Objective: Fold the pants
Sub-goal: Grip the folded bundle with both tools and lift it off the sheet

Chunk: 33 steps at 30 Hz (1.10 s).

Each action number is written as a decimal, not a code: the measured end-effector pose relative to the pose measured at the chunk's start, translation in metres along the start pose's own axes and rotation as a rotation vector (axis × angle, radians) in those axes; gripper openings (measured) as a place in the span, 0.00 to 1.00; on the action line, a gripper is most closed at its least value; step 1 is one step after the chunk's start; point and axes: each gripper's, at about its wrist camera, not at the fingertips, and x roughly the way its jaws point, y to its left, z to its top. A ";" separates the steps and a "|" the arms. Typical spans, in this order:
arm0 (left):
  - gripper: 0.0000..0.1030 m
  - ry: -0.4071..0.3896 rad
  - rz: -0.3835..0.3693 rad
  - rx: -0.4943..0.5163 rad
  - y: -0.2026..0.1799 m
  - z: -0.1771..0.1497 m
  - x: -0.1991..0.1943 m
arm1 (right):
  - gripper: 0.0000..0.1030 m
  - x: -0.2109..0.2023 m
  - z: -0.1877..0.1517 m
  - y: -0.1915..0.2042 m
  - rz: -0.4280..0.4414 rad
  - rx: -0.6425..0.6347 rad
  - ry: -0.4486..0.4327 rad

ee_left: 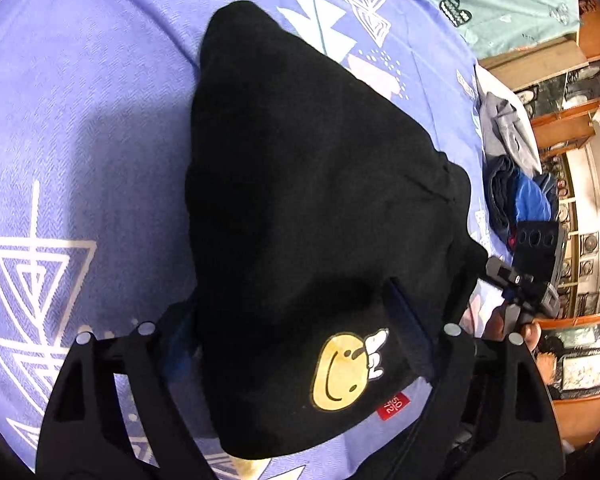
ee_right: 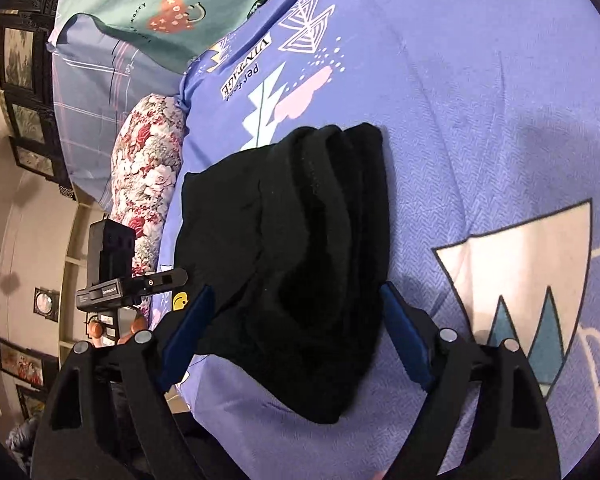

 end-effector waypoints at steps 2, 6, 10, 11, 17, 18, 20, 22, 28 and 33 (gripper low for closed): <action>0.86 0.004 -0.006 0.015 -0.006 0.005 0.005 | 0.83 0.011 0.006 0.005 0.034 -0.010 0.004; 0.98 0.022 -0.029 0.002 -0.013 0.019 0.018 | 0.83 0.026 0.016 0.011 0.037 0.001 -0.018; 0.86 0.018 0.001 -0.006 -0.018 0.023 0.021 | 0.69 0.030 0.011 0.021 -0.068 -0.035 -0.050; 0.80 0.011 0.031 -0.004 -0.020 0.021 0.019 | 0.53 0.028 0.008 0.021 -0.110 -0.042 -0.058; 0.31 -0.091 0.086 0.034 -0.025 0.004 -0.005 | 0.30 0.012 -0.001 0.028 -0.108 -0.053 -0.103; 0.23 -0.104 0.081 0.047 -0.026 0.003 -0.011 | 0.29 0.009 -0.001 0.036 -0.099 -0.074 -0.118; 0.22 -0.129 0.033 0.073 -0.036 0.004 -0.028 | 0.27 0.002 0.003 0.051 -0.068 -0.121 -0.138; 0.22 -0.165 0.000 0.108 -0.047 0.006 -0.044 | 0.26 -0.006 0.011 0.073 -0.057 -0.185 -0.161; 0.21 -0.233 0.013 0.154 -0.056 0.030 -0.066 | 0.25 -0.005 0.043 0.103 -0.087 -0.274 -0.172; 0.20 -0.197 0.019 0.140 -0.045 0.045 -0.055 | 0.25 0.013 0.054 0.098 -0.093 -0.271 -0.130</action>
